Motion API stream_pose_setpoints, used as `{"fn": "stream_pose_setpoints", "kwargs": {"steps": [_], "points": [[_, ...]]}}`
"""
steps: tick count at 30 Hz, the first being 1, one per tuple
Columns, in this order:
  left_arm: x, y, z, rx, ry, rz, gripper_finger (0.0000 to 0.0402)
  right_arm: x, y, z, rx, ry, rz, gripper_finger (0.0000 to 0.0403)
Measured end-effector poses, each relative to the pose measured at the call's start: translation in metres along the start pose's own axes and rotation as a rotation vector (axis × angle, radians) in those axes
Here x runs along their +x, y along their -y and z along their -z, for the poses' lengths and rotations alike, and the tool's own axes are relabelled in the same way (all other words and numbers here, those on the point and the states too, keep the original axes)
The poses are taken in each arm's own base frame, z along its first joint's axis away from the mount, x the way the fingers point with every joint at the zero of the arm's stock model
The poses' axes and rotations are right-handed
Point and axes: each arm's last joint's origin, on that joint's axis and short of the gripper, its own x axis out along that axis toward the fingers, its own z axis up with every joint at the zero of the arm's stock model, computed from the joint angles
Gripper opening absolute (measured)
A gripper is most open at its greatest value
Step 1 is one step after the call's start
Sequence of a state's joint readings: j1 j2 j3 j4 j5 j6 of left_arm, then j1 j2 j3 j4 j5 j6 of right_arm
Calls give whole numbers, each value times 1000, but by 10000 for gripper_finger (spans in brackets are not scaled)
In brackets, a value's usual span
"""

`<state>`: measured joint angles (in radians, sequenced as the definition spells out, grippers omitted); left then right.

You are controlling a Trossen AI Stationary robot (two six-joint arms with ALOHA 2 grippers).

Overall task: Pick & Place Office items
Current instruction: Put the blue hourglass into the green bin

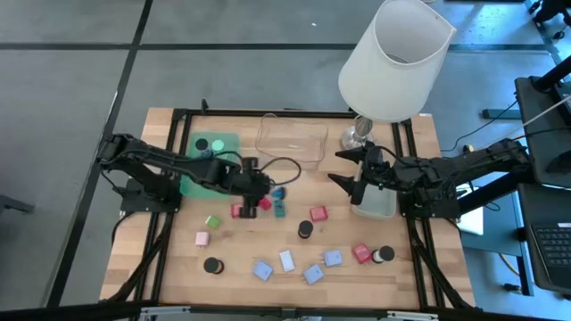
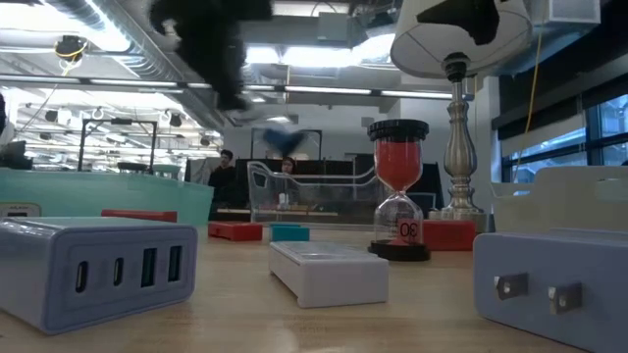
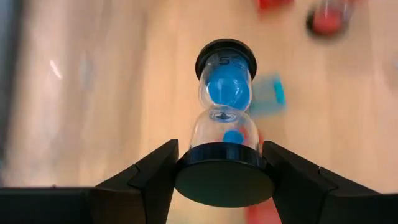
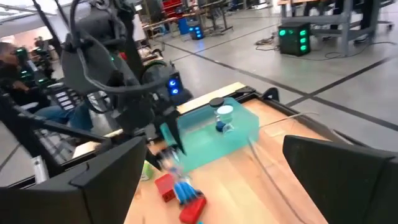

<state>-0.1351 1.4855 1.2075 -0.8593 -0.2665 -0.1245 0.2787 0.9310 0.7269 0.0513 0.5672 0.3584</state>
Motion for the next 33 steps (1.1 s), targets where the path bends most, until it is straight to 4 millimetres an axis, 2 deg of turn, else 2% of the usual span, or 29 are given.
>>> {"fn": "stream_pose_setpoints", "kwargs": {"steps": [6, 8, 13, 16, 20, 33], "points": [[-46, -25, 20, -171, -404, -45, 214, 0, 3, -1, 0, 23, 64, 382], [-51, -32, 30, -244, -538, -54, 214, 1, 3, -1, 0, 25, 67, 382], [-38, -42, 41, -350, -642, 79, 214, 1, 3, -1, 0, 24, 67, 382], [-24, -49, 48, -335, -691, 36, 214, 1, 3, -1, -2, 21, 68, 382], [-16, -64, 58, -352, -740, -5, 214, 1, 3, 1, -12, 9, 72, 382], [12, -114, 105, -593, -935, -102, 214, 1, 5, 4, -35, -23, 82, 382]]}}
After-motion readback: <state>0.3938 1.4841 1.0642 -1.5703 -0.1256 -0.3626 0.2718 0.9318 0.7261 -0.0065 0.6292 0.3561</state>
